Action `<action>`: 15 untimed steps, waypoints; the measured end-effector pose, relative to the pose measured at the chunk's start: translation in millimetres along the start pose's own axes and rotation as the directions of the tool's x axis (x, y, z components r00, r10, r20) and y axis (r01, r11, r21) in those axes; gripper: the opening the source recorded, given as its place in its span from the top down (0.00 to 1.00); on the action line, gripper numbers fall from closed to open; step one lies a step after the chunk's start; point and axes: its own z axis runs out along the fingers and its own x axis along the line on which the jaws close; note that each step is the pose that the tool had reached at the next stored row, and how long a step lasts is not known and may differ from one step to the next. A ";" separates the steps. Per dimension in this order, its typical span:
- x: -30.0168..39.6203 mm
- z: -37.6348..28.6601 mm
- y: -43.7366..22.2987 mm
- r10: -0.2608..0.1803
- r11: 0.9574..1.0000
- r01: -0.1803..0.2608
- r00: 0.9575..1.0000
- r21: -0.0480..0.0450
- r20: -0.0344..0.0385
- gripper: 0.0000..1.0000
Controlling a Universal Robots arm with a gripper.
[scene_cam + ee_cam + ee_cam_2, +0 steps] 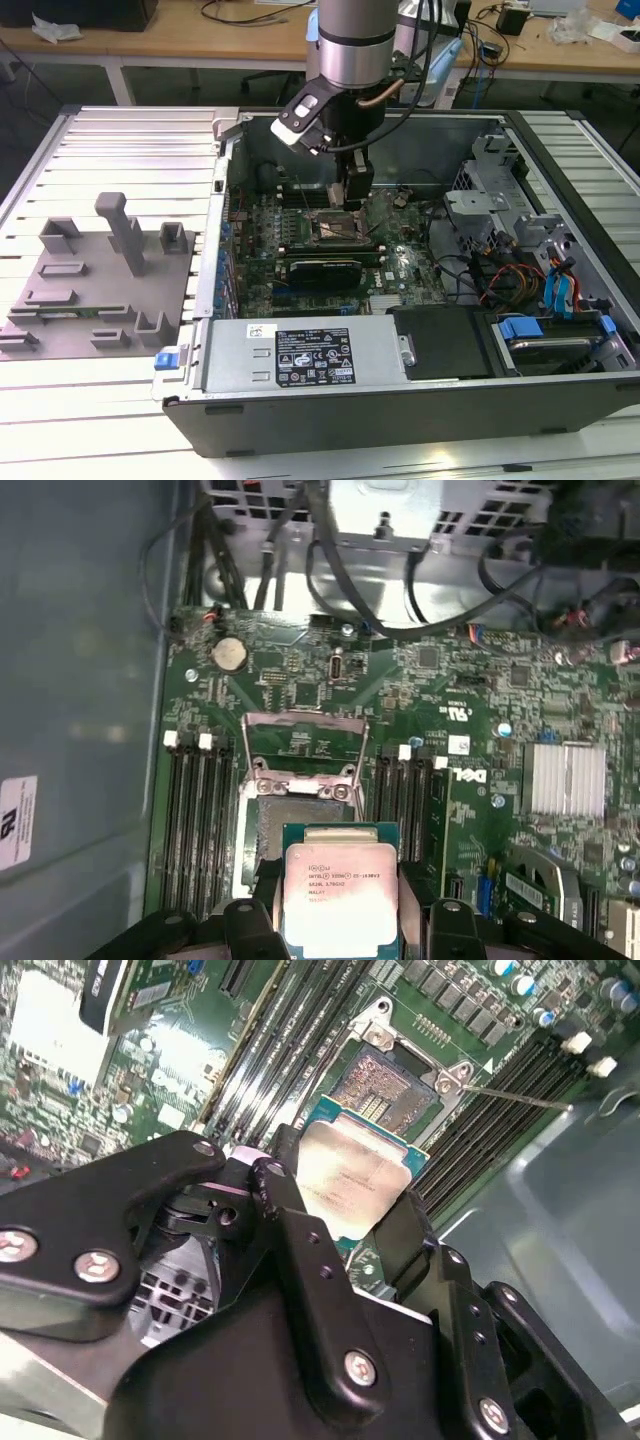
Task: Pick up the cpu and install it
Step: 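Place the cpu into insertion slot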
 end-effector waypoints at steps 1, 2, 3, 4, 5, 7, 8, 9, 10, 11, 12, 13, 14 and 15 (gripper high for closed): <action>0.0 0.0 0.0 0.000 1.000 0.000 1.000 0.000 0.000 0.46; 0.0 0.0 0.0 0.000 1.000 0.000 1.000 0.000 0.000 0.46; 0.1 0.1 0.0 0.000 1.000 0.000 1.000 0.000 0.000 0.46; 0.1 0.1 0.0 0.000 1.000 0.000 1.000 0.000 0.000 0.46; 0.1 0.1 0.0 0.000 1.000 0.000 1.000 0.000 0.000 0.46; 0.1 2.5 -0.2 0.002 1.000 -0.002 1.000 0.000 0.000 0.46; 0.2 4.3 -0.4 0.005 1.000 -0.005 1.000 0.000 0.000 0.46; 0.3 6.2 -0.7 0.011 1.000 -0.011 1.000 0.000 0.001 0.46; 0.5 7.4 -0.9 0.016 1.000 -0.016 1.000 0.000 0.001 0.46; 0.7 9.3 -1.6 0.022 1.000 -0.022 1.000 0.000 0.001 0.46; 0.9 11.0 -2.4 0.028 1.000 -0.028 1.000 0.000 0.001 0.46; 1.1 12.1 -2.6 0.033 0.999 -0.033 0.999 0.000 0.001 0.46; 1.6 15.3 -2.8 0.045 0.999 -0.045 0.999 0.000 0.002 0.46; 1.9 17.2 -2.9 0.049 0.999 -0.049 0.999 0.000 0.002 0.46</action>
